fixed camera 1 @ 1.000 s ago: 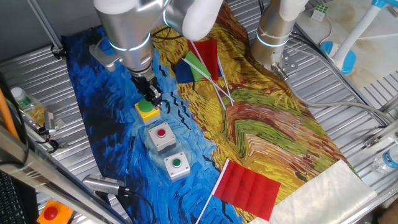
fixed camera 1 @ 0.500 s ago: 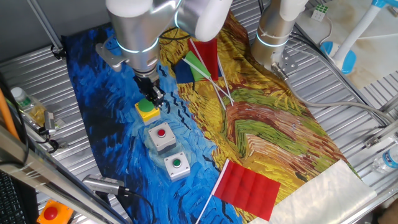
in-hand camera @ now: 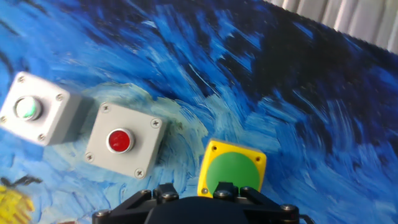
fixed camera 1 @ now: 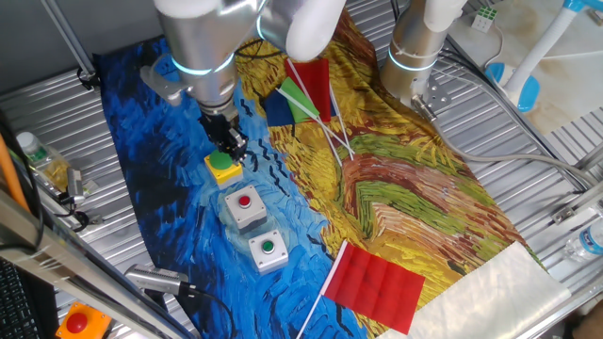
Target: Press three buttons from left to right in sequence
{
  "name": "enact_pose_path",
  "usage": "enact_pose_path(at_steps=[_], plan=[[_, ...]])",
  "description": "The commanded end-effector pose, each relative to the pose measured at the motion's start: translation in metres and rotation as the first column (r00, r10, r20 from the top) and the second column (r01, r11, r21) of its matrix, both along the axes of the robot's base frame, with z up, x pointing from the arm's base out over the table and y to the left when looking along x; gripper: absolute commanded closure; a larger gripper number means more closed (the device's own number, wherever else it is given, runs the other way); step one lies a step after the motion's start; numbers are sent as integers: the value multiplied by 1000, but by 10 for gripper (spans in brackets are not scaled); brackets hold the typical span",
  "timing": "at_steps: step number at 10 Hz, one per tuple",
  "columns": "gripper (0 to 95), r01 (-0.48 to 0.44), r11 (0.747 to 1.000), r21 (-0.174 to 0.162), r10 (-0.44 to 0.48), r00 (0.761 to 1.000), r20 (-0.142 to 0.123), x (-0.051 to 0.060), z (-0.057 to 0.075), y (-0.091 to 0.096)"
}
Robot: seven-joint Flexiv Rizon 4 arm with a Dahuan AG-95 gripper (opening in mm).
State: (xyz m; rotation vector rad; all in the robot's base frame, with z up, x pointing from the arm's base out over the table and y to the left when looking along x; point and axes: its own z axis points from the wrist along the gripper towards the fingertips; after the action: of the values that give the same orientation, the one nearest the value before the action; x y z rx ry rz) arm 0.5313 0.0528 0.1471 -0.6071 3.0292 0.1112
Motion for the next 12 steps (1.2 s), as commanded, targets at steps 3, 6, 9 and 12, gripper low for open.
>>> enact_pose_path(at_steps=[3,6,9,12], plan=[[570,-108,993,35,108,994,10,3,-1,1],[570,-122,992,30,122,992,12,3,-1,1],[570,-126,992,33,125,992,19,3,-1,1],[570,-133,990,40,132,991,28,3,-1,1]])
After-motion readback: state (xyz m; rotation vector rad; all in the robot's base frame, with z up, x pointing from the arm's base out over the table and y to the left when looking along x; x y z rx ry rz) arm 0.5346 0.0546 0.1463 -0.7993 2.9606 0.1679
